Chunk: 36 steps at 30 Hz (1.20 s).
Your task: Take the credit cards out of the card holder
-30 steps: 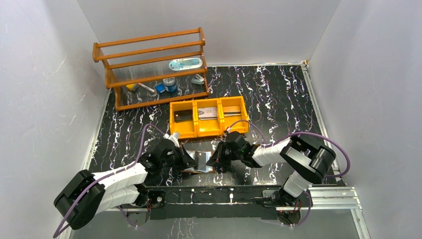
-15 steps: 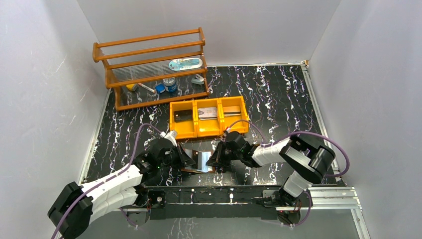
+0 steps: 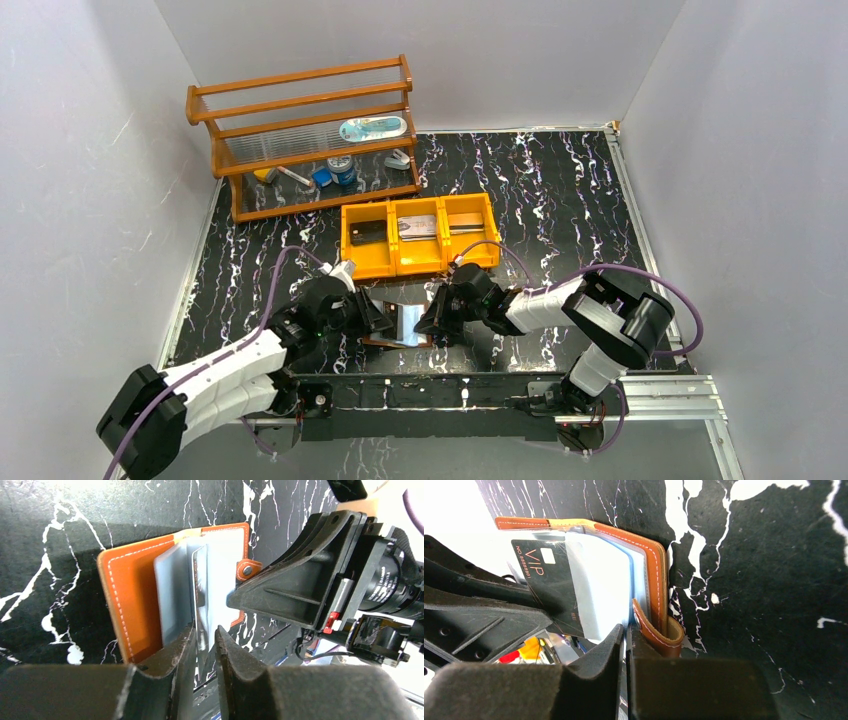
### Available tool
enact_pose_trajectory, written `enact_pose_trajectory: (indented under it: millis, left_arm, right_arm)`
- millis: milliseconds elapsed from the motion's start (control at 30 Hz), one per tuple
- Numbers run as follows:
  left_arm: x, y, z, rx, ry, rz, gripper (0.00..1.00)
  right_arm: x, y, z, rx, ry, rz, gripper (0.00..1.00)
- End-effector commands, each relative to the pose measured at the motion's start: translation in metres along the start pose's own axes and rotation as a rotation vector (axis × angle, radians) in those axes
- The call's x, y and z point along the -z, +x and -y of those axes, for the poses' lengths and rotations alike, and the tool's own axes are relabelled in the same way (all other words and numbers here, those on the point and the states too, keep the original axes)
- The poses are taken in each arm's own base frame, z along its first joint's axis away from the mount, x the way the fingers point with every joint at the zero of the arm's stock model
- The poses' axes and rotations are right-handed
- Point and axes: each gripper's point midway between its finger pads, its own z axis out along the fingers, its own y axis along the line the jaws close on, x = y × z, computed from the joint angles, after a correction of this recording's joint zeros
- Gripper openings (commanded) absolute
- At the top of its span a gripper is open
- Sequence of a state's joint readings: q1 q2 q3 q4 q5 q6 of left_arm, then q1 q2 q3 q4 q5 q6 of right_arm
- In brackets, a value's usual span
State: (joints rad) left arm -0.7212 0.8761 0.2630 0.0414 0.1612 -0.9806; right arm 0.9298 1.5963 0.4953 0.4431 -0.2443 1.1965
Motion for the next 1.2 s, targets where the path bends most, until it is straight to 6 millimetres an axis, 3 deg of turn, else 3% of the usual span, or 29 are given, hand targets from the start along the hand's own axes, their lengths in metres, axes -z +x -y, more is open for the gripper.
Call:
enact_pose_trajectory:
  millis: [0,233,433,600,767,933,1167]
  left_arm:
    - [-0.006,-0.008,0.018,0.021,0.07,0.012,0.2]
    - [-0.016,-0.003,0.016,0.036,0.075,-0.016,0.22]
    - [-0.013,-0.004,0.003,0.015,0.001,-0.01,0.0]
    - [0.002,-0.016,-0.005,-0.028,-0.083,0.045,0.0]
    - [0.017,-0.026,-0.003,-0.068,-0.106,0.085,0.0]
    - [0.02,-0.029,0.002,-0.081,-0.096,0.091,0.0]
    - [0.022,-0.032,-0.002,-0.073,-0.125,0.104,0.0]
  right_arm:
    - [-0.001,0.0,0.017,0.011,0.076,-0.003,0.12]
    - [-0.003,0.001,0.018,0.009,0.073,-0.013,0.12]
    - [-0.002,0.0,0.018,0.005,0.076,-0.005,0.13]
    - [0.001,-0.003,0.014,0.019,0.085,0.004,0.15]
    - [0.01,-0.012,-0.009,0.069,0.052,0.028,0.23]
    - [0.021,-0.024,-0.038,0.151,0.032,0.052,0.38]
    - [0.033,-0.029,-0.073,0.222,-0.048,0.06,0.36]
